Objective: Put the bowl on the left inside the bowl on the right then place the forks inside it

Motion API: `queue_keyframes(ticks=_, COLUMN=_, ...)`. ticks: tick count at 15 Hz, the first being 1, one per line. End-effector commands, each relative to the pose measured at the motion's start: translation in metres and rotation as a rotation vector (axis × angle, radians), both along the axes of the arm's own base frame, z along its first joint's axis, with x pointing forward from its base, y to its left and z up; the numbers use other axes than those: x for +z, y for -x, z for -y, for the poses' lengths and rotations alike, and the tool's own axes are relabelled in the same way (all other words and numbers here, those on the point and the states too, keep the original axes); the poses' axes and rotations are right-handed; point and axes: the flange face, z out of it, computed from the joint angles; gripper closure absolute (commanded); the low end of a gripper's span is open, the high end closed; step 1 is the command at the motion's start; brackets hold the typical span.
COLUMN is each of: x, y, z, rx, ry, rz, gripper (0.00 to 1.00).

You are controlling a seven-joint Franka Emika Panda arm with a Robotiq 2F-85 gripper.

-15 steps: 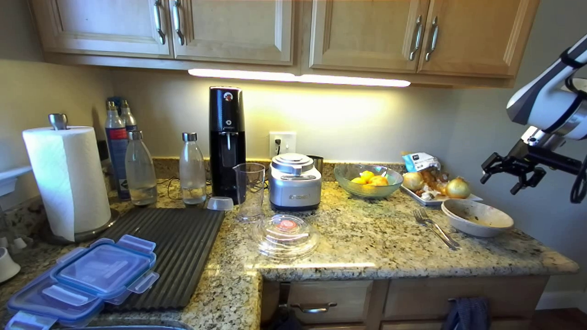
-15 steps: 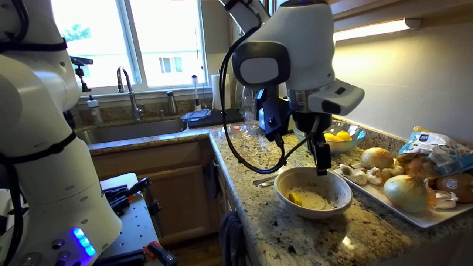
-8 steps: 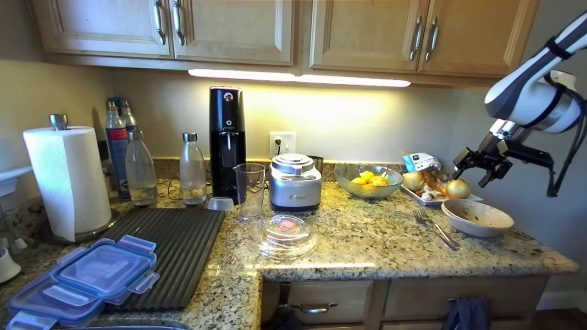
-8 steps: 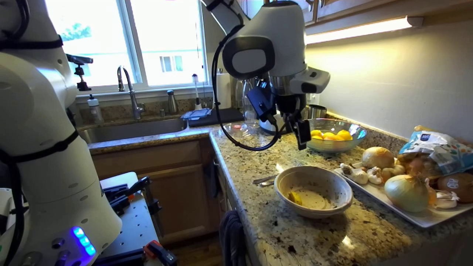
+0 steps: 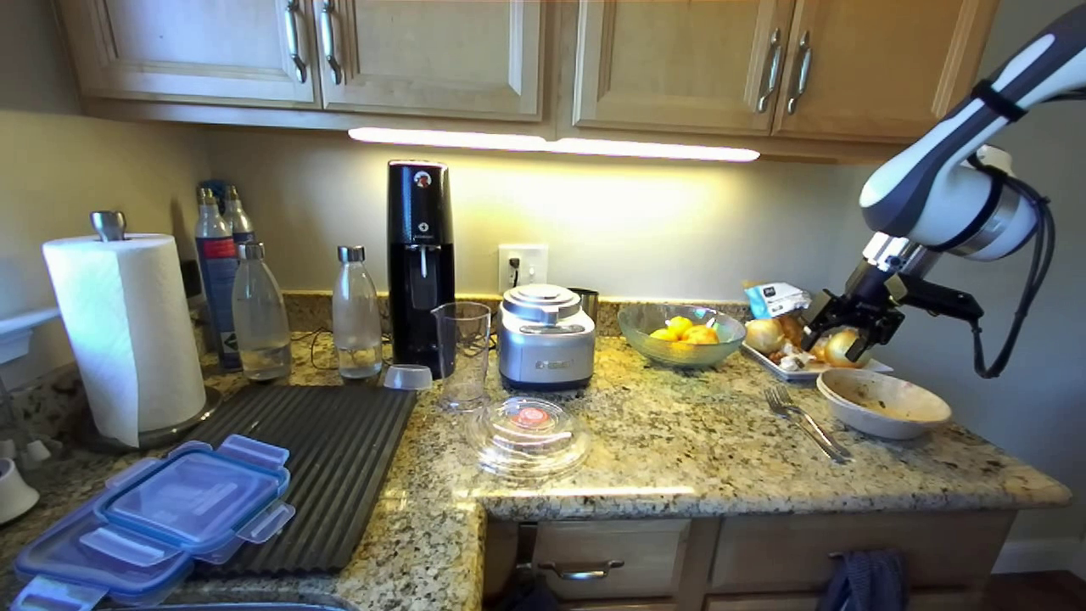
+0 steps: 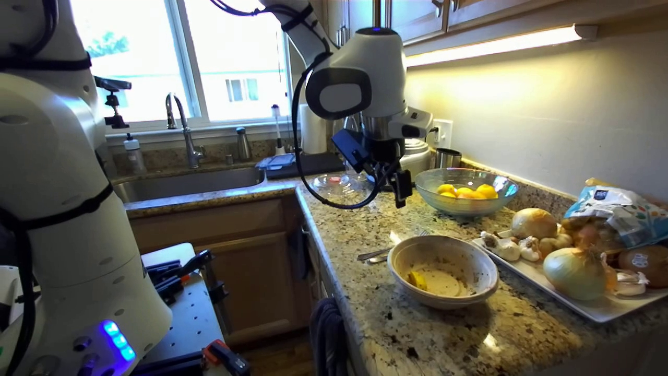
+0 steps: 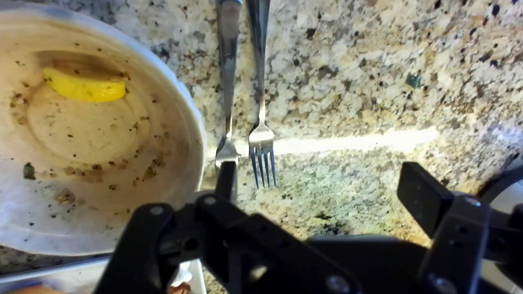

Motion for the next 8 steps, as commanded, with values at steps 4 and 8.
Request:
queue_keyframes(ticks=4, x=-0.042, y=-0.002, z=-0.041, rx=0.122, ry=0.059, rz=-0.085, gripper=0.0)
queue_keyframes(ticks=8, x=-0.065, y=-0.009, z=-0.064, rx=0.184, ry=0.107, rz=-0.138, gripper=0.0)
